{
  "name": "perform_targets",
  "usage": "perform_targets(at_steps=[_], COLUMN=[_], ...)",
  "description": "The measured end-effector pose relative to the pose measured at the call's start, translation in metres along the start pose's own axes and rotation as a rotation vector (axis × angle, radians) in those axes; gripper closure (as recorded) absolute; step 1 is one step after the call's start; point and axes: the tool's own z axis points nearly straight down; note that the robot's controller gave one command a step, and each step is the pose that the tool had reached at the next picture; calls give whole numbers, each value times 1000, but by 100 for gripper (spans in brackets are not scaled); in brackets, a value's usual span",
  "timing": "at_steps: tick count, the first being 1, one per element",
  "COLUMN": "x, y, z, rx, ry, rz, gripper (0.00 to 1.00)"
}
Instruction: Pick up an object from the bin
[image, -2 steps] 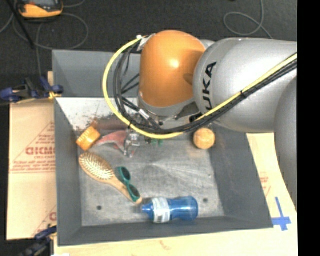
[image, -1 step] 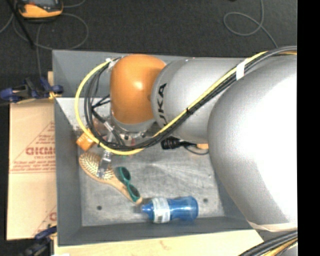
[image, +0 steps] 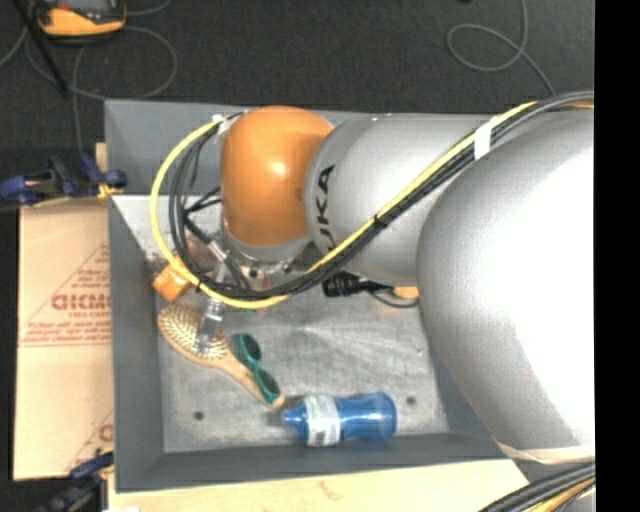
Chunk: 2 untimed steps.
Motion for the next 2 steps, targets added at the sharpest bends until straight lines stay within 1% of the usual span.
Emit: perform_targets(at_steps=[1,2], x=[13,13], y=[-14,-14], z=[96,96], rx=[-18,-18], ry=[-28,-28], rz=[182,183], gripper=[100,100])
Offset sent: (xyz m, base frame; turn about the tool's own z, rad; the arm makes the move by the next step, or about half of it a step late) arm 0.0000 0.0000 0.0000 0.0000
